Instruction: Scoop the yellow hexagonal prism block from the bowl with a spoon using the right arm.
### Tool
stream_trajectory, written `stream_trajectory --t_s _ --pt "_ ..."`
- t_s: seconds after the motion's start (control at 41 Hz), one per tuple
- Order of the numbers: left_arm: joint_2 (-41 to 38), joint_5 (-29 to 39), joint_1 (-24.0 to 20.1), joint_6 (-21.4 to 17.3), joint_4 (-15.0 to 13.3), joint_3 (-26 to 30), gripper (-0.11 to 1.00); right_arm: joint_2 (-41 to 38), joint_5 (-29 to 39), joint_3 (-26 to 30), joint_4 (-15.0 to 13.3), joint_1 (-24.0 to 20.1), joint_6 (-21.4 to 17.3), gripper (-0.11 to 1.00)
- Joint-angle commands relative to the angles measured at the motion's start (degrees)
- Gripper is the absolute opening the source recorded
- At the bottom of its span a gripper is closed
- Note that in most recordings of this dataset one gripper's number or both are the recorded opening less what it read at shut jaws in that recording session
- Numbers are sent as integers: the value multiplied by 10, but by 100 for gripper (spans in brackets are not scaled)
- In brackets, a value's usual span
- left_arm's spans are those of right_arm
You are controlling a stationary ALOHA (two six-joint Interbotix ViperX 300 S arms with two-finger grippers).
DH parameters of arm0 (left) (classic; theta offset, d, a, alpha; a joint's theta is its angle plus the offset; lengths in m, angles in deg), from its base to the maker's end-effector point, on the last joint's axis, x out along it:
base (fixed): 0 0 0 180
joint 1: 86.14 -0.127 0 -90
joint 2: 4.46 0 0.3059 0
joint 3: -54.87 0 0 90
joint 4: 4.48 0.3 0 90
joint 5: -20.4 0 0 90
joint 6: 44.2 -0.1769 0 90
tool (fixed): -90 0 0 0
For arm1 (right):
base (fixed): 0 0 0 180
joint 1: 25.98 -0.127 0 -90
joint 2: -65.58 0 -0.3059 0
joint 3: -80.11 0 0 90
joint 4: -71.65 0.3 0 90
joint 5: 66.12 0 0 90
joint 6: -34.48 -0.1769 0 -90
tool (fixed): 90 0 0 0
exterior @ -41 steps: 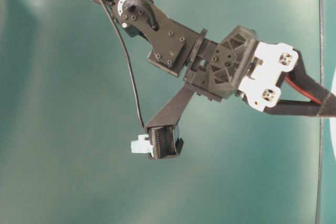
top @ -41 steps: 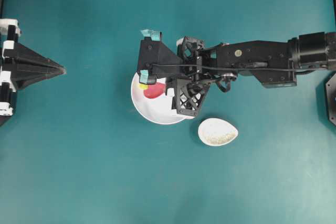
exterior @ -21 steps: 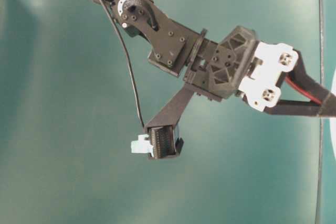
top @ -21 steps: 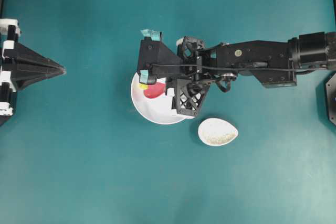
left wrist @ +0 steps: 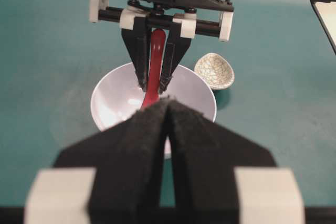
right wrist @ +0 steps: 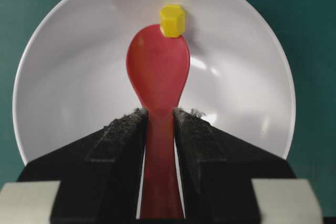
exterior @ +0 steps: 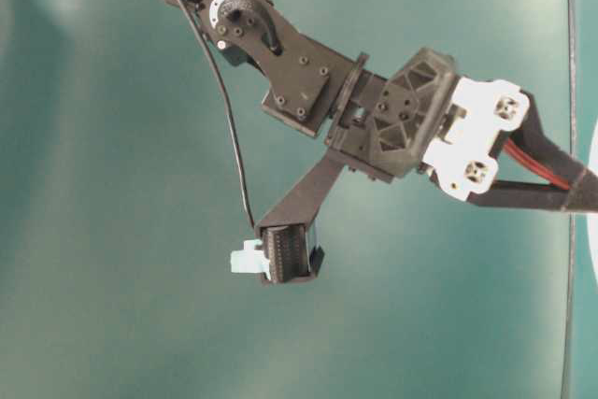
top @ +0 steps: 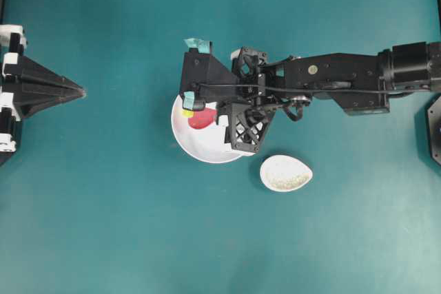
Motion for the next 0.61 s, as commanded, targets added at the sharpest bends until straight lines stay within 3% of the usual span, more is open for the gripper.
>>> stream_trajectory --t_s 0.0,0.585 --pt "-2 -3 -1 2 1 18 -1 10 -5 14 -5 3 0 25" --pt "-2 -3 0 2 1 18 -1 11 -4 14 -22 11 -1 25"
